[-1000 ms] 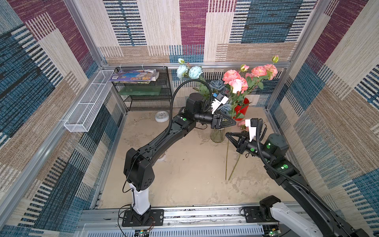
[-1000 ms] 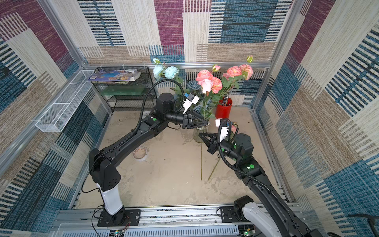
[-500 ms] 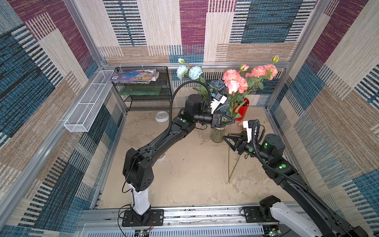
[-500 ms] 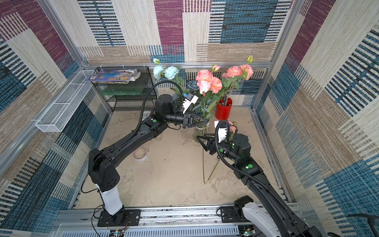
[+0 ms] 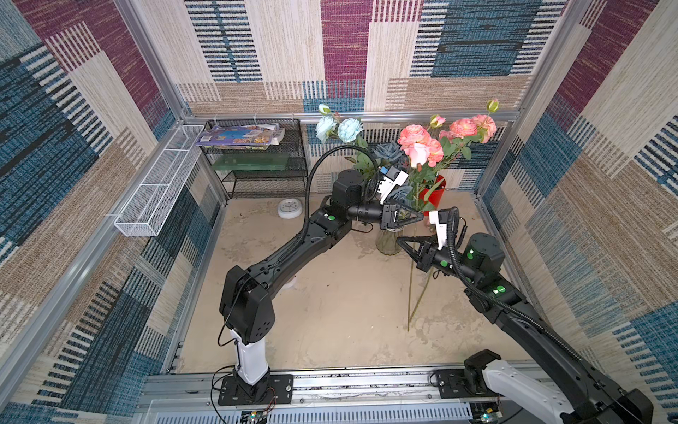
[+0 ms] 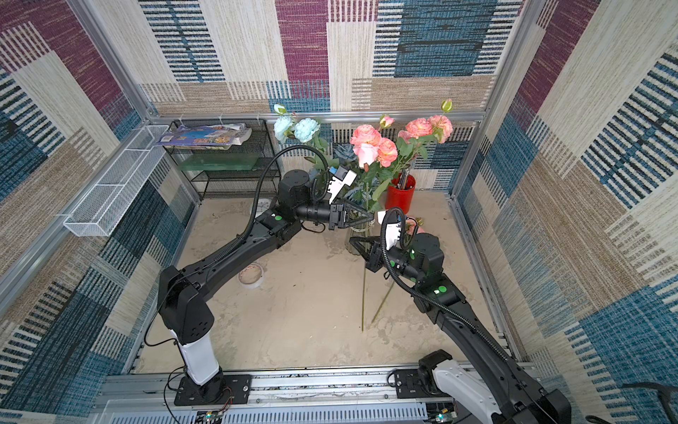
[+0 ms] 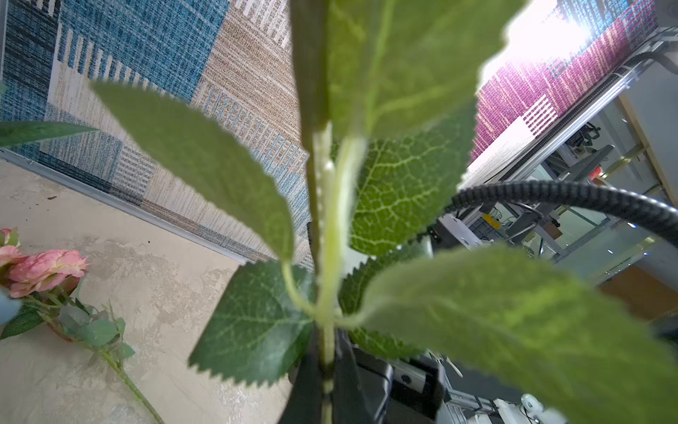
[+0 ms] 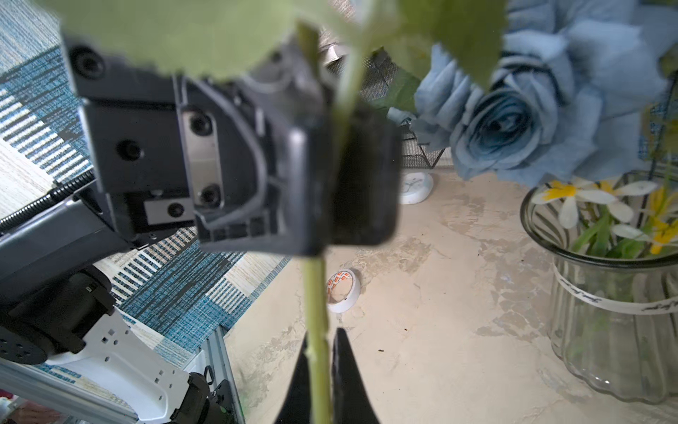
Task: Pick out pink flowers from the vase
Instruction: Place the flower at the center of the board.
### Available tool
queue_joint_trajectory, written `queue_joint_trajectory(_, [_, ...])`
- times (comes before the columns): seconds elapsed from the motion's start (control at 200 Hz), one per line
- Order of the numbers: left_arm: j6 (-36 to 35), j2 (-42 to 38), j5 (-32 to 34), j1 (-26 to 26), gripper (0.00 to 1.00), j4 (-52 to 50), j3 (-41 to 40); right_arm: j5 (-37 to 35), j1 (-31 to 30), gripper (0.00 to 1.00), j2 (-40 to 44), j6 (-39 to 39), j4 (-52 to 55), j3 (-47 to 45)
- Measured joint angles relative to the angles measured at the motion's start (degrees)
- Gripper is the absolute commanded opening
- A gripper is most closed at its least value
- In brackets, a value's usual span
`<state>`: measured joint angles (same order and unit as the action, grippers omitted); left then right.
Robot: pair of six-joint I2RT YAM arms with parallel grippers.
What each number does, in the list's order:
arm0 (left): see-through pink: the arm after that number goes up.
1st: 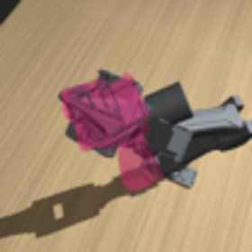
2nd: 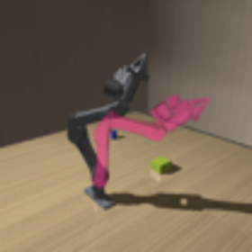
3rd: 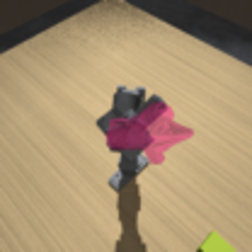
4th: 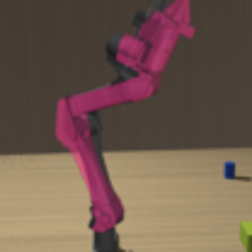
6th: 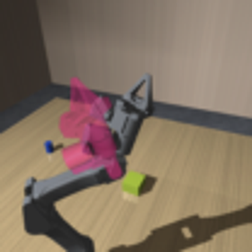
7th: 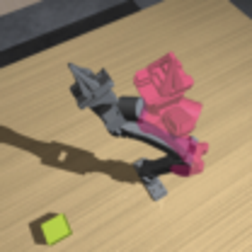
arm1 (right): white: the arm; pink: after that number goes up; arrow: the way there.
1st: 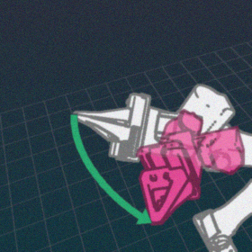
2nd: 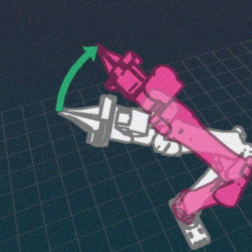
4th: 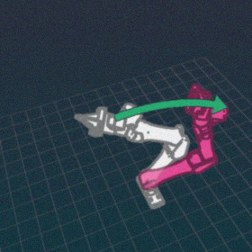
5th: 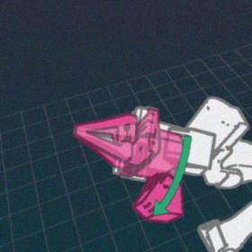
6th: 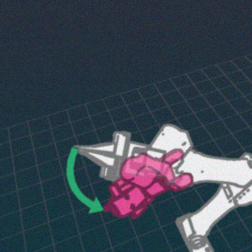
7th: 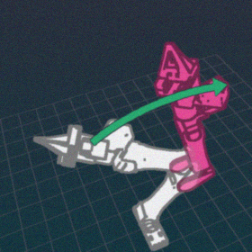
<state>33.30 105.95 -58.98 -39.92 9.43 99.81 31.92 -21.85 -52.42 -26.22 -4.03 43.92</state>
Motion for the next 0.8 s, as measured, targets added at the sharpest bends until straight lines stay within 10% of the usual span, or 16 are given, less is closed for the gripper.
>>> queue_joint_trajectory(0.065, [-0.1,-0.2,0.2,0.0,0.01,-0.4,-0.1,0.0,-0.2,0.00,0.3,0.2,0.1,0.0])
queue_joint_trajectory(0.316, [-2.1,-1.2,2.0,-0.1,0.60,-5.7,0.3,-1.8,0.1,0.00,1.4,1.0,2.6,0.0])
queue_joint_trajectory(0.796, [-12.5,-8.5,7.8,-0.1,0.69,-13.3,-4.2,-14.7,4.4,0.00,12.0,2.3,12.5,-3.6])
